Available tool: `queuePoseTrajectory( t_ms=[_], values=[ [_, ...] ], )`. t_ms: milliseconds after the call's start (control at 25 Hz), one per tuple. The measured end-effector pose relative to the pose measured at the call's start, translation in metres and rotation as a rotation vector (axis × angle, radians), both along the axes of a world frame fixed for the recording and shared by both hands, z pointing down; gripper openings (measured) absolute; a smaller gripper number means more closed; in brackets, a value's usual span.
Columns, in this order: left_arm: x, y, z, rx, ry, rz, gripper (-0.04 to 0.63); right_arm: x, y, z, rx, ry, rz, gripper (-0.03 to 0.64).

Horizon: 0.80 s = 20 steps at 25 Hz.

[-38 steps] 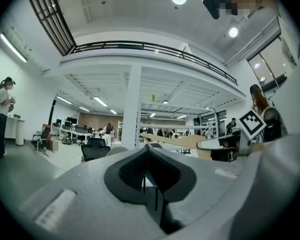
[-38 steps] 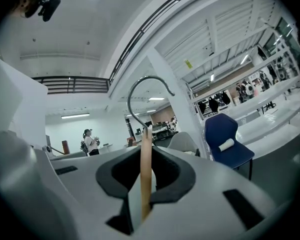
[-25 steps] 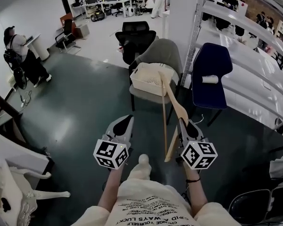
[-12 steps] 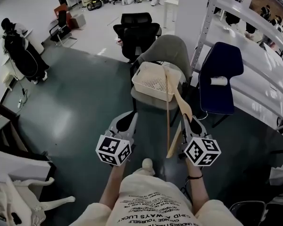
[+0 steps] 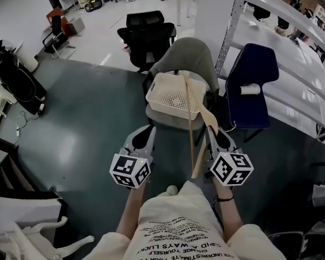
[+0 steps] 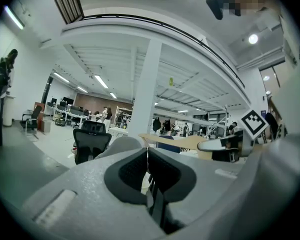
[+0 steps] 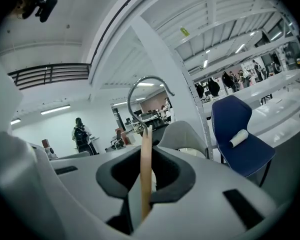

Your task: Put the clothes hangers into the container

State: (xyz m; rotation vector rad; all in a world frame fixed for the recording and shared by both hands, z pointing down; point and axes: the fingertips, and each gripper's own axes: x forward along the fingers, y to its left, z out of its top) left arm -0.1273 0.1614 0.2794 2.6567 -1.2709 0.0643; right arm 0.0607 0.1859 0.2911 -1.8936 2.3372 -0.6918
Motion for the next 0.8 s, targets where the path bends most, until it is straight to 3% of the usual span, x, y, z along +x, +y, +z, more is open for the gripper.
queuePoseTrajectory(
  t_ms=[240,800],
  values=[
    [0.000,-0.033,0.007,-0.019,0.003,-0.014,0.023,0.006,-0.035,0.001,-0.005,0.026,-0.004,0.056],
    [0.023,-0.149,0.027,-0.082,-0.031,-0.066,0.023,0.033,-0.174,0.030,-0.091,0.059,-0.095,0.056]
  ],
)
